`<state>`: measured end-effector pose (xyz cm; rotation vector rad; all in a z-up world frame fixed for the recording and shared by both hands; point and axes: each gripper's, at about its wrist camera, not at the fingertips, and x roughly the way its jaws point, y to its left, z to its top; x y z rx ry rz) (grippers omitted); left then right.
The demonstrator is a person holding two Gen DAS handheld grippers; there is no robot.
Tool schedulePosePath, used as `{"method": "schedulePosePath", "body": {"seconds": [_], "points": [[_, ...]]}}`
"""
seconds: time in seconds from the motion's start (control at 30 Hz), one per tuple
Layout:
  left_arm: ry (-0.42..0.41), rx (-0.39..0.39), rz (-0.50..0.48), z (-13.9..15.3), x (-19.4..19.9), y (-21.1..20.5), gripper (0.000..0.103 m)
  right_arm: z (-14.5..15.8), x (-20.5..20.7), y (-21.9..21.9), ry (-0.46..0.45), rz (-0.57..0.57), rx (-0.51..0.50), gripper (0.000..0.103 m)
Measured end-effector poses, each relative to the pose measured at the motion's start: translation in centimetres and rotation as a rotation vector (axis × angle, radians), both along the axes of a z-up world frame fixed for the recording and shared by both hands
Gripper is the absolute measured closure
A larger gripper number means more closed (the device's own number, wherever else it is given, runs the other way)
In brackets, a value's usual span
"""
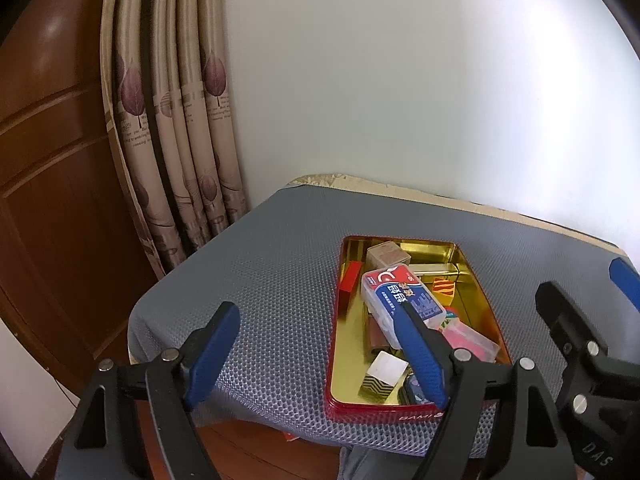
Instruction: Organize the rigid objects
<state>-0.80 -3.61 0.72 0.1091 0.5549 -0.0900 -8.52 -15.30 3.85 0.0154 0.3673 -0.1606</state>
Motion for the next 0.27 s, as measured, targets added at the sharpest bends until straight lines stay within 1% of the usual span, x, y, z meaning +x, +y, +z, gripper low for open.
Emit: {"method": "schedulePosePath", "body": {"seconds": [0.13,0.2,0.27], "points": [[0.003,0.01,0.005,-0.09,0.06,-0.19,0.021,0.01,-0.04,-0.01,-0.005,-0.001,-0.003,0.0],[0.019,-0.003,-0.002,-0.11,0.19,-0.09,0.021,0.04,0.04,-0.05,-0.006,-0.001,-0.005,0.0],[0.015,-0.006,-0.001,0.12,0.14,-0.07,0.021,0.13,0.0,-0.09,-0.011,-0.004,-0.006,0.0]]}}
